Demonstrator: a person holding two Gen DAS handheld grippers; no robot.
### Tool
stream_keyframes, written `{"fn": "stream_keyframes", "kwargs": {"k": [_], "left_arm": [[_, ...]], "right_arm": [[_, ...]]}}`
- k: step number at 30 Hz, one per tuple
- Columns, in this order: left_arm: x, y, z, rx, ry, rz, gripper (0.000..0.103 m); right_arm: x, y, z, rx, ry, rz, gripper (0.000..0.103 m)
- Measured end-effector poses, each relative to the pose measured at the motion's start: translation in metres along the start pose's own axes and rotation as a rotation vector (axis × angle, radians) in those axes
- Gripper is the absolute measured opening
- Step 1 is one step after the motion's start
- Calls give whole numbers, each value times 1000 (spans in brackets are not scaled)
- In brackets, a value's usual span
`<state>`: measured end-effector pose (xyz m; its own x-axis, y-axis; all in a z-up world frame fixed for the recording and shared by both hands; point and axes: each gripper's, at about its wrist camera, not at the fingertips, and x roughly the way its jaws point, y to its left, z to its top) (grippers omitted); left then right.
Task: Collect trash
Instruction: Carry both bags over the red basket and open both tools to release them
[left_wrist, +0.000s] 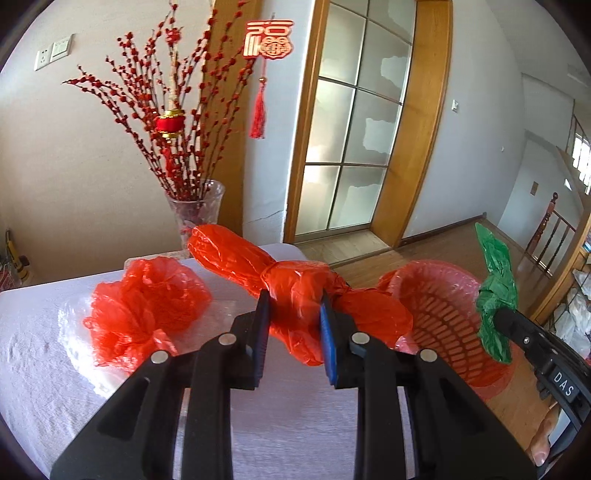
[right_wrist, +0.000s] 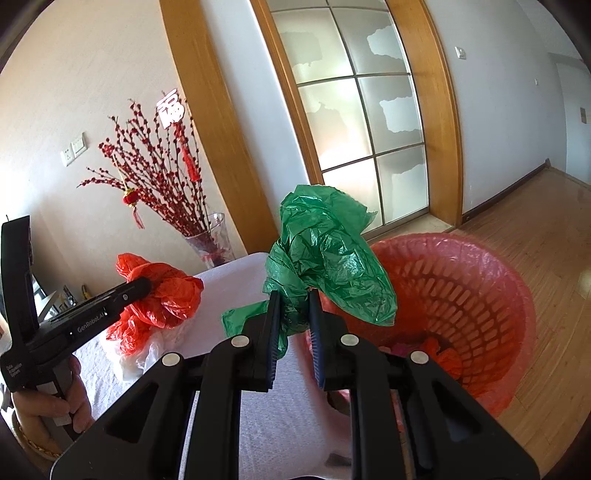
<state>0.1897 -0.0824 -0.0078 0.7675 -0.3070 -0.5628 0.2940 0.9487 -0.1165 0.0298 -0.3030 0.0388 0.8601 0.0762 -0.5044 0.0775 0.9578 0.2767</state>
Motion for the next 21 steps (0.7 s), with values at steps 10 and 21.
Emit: {"fn": "stream_keyframes", "kwargs": {"k": [10,21], "left_arm": [[9,-44,-1,34,11,-71,25],[28,-83,-8,64,42,-149,25]], "right_arm": [[-18,-28,8,28,-41,-47,16],[-25,-61,11,79,-63,-100,16]]}}
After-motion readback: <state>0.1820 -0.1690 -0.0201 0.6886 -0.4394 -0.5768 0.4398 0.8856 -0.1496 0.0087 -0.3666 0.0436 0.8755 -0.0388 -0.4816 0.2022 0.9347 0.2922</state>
